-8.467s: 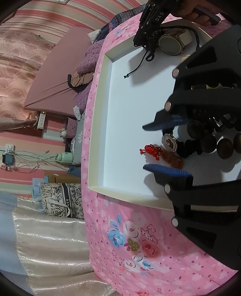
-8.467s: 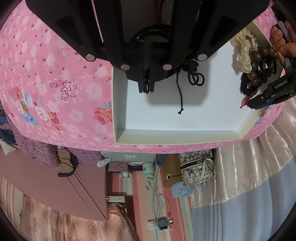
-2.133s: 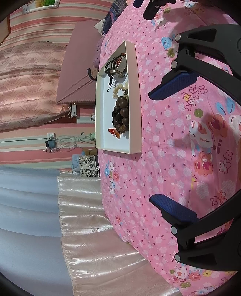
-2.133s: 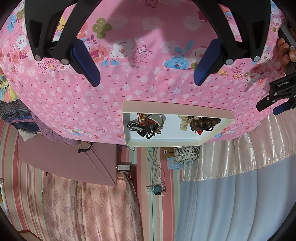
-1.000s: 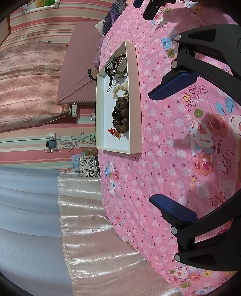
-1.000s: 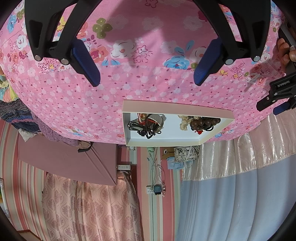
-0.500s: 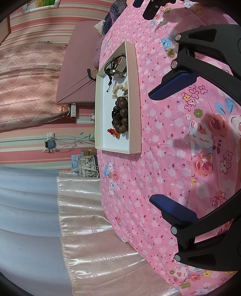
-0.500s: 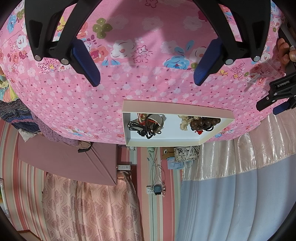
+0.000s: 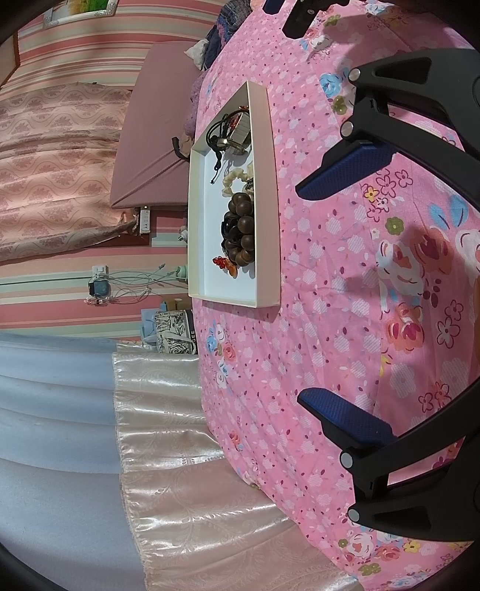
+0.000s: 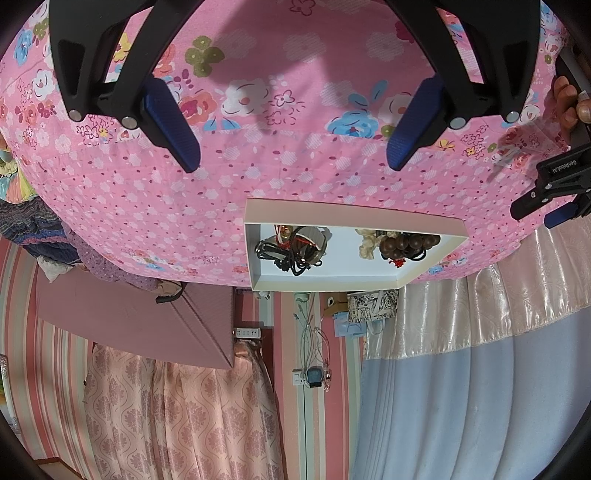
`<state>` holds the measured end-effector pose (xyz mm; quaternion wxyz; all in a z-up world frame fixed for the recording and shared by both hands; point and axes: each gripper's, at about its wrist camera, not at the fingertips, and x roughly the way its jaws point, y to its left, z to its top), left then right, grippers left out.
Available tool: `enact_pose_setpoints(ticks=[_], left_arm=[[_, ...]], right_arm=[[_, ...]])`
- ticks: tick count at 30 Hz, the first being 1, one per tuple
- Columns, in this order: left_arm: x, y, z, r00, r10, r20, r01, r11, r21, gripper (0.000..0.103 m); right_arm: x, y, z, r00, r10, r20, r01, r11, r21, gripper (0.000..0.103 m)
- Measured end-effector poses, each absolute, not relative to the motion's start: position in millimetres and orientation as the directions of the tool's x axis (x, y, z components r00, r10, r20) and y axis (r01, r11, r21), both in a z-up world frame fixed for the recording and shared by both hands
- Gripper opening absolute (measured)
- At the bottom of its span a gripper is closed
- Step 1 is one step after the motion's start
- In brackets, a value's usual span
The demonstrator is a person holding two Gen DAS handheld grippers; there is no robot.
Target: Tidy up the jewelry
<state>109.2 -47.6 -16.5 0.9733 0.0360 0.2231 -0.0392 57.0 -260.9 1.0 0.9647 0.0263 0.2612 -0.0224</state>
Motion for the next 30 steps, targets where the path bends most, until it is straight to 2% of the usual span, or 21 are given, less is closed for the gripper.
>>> enact_pose_setpoints(ticks=[30], left_arm=[[105.1, -46.4, -13.4, 0.903, -0.035, -0.428, 0.063, 0.997, 0.050, 0.100]], right_arm=[[57.9, -261.8, 1.9, 0.860, -0.028, -0.509, 0.063, 0.997, 0.052, 0.101]])
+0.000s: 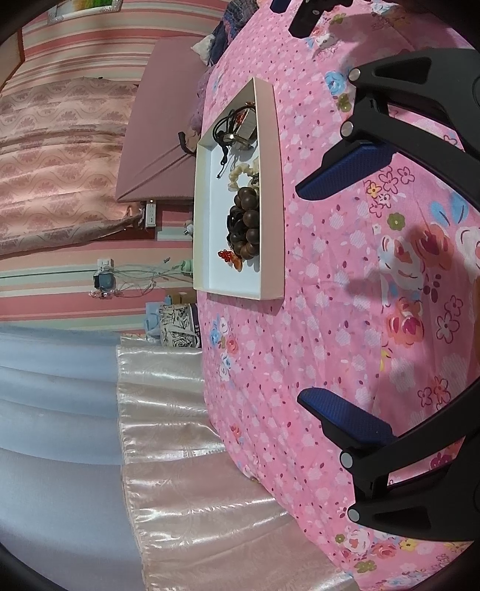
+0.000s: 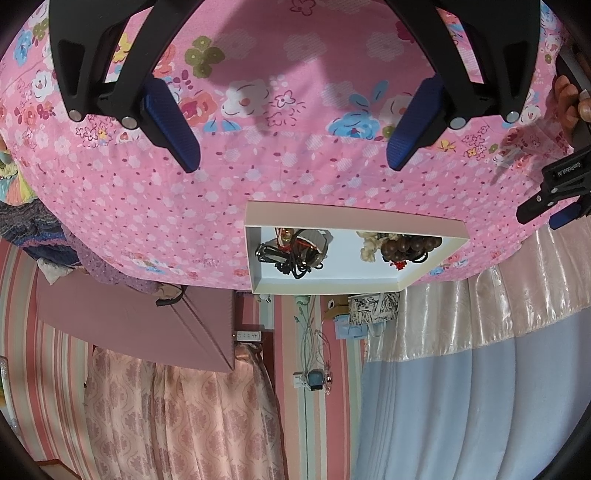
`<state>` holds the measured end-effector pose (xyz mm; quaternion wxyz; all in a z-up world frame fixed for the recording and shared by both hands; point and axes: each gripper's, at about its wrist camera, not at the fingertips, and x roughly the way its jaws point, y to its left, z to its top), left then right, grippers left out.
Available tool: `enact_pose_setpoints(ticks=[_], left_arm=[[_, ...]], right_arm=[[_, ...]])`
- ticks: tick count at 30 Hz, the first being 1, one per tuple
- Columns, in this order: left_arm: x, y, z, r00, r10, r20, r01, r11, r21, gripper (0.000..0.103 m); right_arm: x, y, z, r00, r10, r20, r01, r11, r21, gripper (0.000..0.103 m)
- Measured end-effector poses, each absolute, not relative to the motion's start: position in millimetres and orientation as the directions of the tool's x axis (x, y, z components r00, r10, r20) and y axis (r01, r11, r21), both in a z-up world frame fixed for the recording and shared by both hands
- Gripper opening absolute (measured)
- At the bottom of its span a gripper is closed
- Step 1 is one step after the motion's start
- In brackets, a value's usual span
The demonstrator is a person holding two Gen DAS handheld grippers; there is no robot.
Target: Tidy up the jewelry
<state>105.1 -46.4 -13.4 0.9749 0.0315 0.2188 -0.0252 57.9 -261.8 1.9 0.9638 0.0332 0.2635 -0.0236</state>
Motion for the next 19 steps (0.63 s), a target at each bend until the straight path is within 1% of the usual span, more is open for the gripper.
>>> enact_pose_setpoints(ticks=[4, 9, 16, 19], left_arm=[[104, -47, -13, 0.905, -0.025, -0.424, 0.057, 0.996, 0.063, 0.100], [100, -47, -11, 0.918, -0.014, -0.397, 0.046, 0.996, 0.072, 0.100], [95, -41, -9, 0.929, 0.001, -0.371, 0.019, 0.999, 0.050, 0.100], [89, -40, -6, 0.939, 0.015, -0.344, 0.003, 0.999, 0.051, 0.100]], right_arm=[[58, -259, 2, 0.859, -0.032, -0.510, 0.060, 0.997, 0.039, 0.101], [60, -256, 0, 0.857, -0.036, -0.515, 0.054, 0.998, 0.020, 0.101], [59, -255, 0, 0.854, -0.038, -0.519, 0.054, 0.998, 0.016, 0.101], [57, -254, 0, 0.859, -0.040, -0.511, 0.053, 0.999, 0.010, 0.101]])
